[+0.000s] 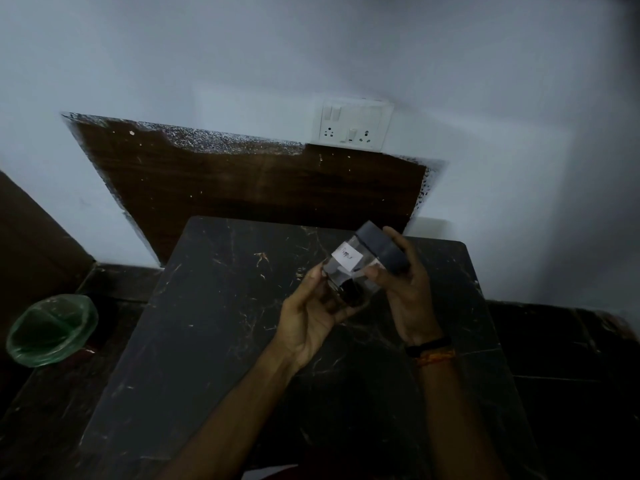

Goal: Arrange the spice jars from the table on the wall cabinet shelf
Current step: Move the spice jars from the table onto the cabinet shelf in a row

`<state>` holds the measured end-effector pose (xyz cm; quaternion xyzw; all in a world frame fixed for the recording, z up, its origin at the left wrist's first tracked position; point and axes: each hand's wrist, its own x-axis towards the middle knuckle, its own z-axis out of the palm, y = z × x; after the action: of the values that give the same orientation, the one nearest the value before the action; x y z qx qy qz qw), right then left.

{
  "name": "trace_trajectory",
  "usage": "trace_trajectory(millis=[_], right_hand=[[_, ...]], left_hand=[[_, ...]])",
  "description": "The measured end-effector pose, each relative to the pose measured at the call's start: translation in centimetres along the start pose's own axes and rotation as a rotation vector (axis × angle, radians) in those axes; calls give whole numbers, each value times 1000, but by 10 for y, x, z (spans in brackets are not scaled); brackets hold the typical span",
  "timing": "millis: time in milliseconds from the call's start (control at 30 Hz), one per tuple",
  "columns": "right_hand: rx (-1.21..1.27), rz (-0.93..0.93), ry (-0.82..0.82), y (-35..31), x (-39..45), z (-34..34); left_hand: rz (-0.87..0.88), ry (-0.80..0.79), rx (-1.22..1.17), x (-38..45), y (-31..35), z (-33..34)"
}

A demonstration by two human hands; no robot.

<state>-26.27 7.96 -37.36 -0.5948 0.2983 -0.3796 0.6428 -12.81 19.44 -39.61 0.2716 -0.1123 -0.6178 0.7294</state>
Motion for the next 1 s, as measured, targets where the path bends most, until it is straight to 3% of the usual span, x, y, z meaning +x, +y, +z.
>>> trace_trajectory(millis=[233,533,1000], right_hand=[[188,85,-25,-3,-4,1],[135,189,7,-5,3,0],[139,146,1,-21,2,5]], left_hand=[[19,-28,33,-4,-2,3],[123,36,126,-10,-6,3],[115,16,47,-20,-6,14]])
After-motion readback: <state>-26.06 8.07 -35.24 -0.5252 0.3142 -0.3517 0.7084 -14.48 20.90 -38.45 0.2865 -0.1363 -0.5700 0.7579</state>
